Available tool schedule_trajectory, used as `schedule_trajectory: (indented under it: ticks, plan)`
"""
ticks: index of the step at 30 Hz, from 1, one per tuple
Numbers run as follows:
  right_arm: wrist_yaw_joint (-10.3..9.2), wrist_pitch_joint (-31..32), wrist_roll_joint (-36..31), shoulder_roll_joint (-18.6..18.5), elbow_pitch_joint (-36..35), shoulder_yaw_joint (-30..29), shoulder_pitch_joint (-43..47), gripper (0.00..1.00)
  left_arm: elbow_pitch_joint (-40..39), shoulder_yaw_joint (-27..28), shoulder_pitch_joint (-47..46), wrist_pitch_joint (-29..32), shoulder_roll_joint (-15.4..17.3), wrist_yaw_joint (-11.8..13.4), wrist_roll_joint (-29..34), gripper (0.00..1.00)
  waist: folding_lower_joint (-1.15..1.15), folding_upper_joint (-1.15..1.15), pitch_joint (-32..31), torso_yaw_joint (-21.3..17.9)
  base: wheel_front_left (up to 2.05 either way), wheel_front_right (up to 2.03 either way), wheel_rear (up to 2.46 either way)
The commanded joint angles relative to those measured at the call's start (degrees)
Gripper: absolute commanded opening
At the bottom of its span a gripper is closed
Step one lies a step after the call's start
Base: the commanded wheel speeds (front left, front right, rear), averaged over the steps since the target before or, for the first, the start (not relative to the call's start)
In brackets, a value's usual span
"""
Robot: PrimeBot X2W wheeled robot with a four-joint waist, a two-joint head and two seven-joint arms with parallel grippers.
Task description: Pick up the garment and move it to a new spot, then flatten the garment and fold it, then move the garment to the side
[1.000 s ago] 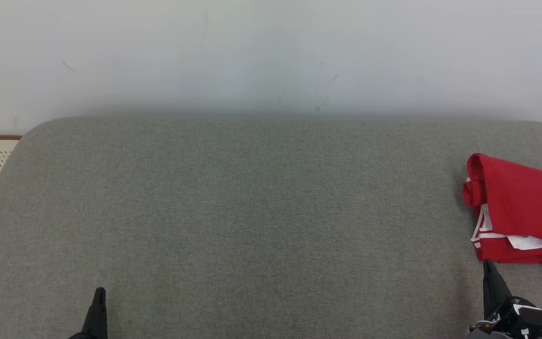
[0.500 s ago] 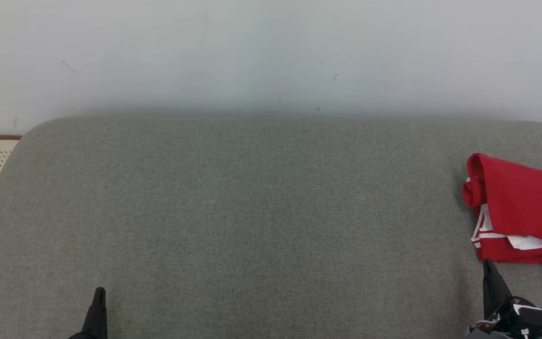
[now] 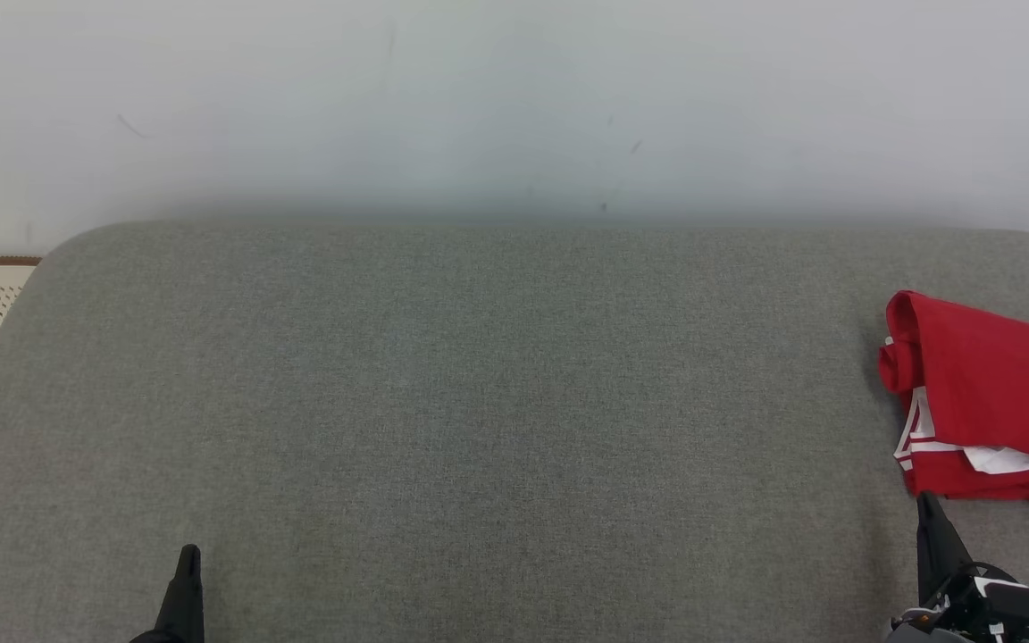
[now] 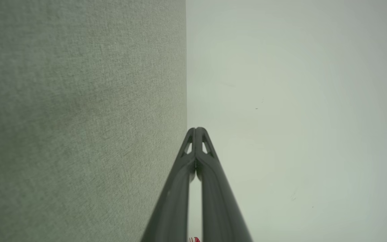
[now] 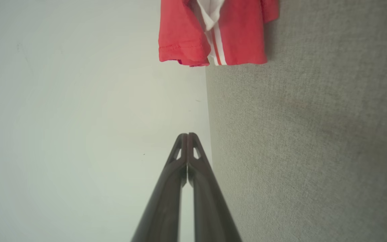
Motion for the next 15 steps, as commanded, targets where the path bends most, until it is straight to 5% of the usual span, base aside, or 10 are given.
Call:
schedule_trajectory:
  ticks: [1, 15]
  plan:
    - [0.02, 0.14, 0.22, 0.11, -0.21, -0.04, -0.02, 0.00, -0.09, 0.18, -0.29, 0.07, 0.20, -0.14, -0.14, 0.00, 0.00, 0.00, 0.00, 0.00, 0.00, 0.00, 0.00]
    - [0.02, 0.13, 0.23, 0.11, -0.21, -0.04, -0.02, 0.00, -0.09, 0.18, -0.28, 0.06, 0.20, -0.14, -0.14, 0.00, 0.00, 0.00, 0.00, 0.00, 0.00, 0.00, 0.00]
